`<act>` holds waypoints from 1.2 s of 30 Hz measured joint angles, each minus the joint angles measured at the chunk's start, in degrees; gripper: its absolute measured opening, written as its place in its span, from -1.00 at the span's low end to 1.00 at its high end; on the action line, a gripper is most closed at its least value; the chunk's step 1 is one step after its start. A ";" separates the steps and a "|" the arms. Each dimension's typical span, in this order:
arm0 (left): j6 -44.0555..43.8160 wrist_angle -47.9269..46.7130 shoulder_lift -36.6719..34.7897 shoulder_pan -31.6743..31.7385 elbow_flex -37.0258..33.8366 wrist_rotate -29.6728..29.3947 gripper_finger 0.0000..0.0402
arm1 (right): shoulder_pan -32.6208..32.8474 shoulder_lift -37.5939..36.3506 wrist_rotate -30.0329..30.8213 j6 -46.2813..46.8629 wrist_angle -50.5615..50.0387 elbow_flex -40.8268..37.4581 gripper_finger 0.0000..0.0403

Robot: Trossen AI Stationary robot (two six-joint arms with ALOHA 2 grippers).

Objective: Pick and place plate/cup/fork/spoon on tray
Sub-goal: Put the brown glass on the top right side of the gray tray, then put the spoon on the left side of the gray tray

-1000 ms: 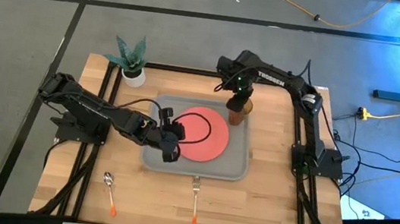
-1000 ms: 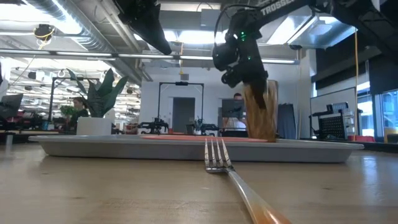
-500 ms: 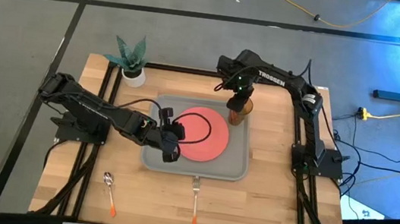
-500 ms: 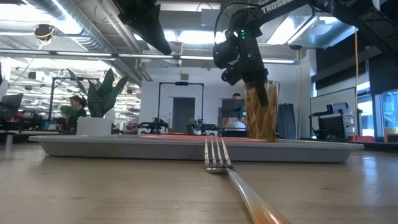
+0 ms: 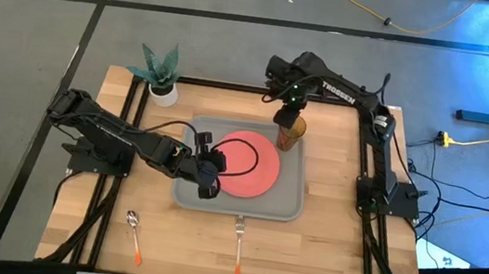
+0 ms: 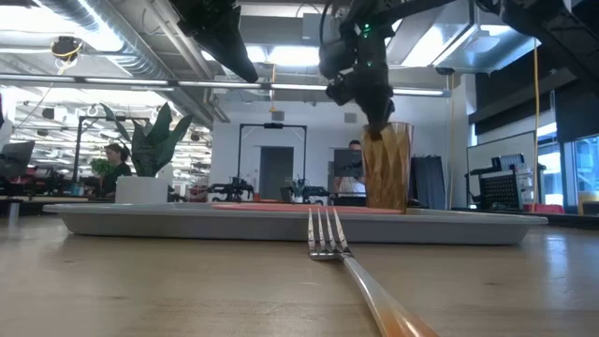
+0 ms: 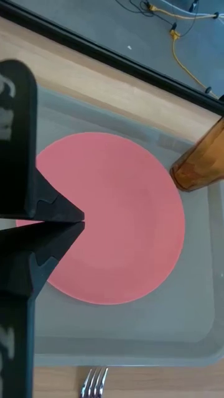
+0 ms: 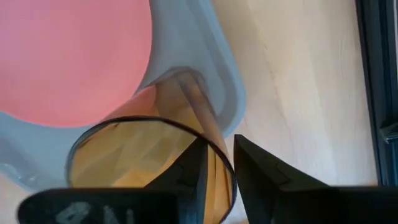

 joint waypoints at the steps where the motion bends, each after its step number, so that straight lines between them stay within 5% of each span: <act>1: 0.01 0.00 0.00 0.00 0.00 0.00 -1.00 | 0.00 -0.41 -0.61 0.06 -0.01 0.00 -0.61; 11: 0.02 -0.14 0.00 0.00 0.00 0.31 -1.00 | 1.01 -5.00 -2.72 1.51 -0.02 0.02 -0.61; 19: -3.06 -1.92 0.00 0.00 0.04 8.86 -1.00 | 4.86 -11.86 -2.76 1.43 -0.04 0.02 -0.61; 27: -21.41 -17.58 0.00 -0.66 0.04 23.83 -1.00 | 10.76 -19.32 -2.74 -0.62 -0.07 0.02 -0.61; 36: -52.70 -26.52 0.00 -10.23 -0.13 28.32 -1.00 | 16.98 -24.68 -2.72 -1.85 -0.07 0.00 -0.61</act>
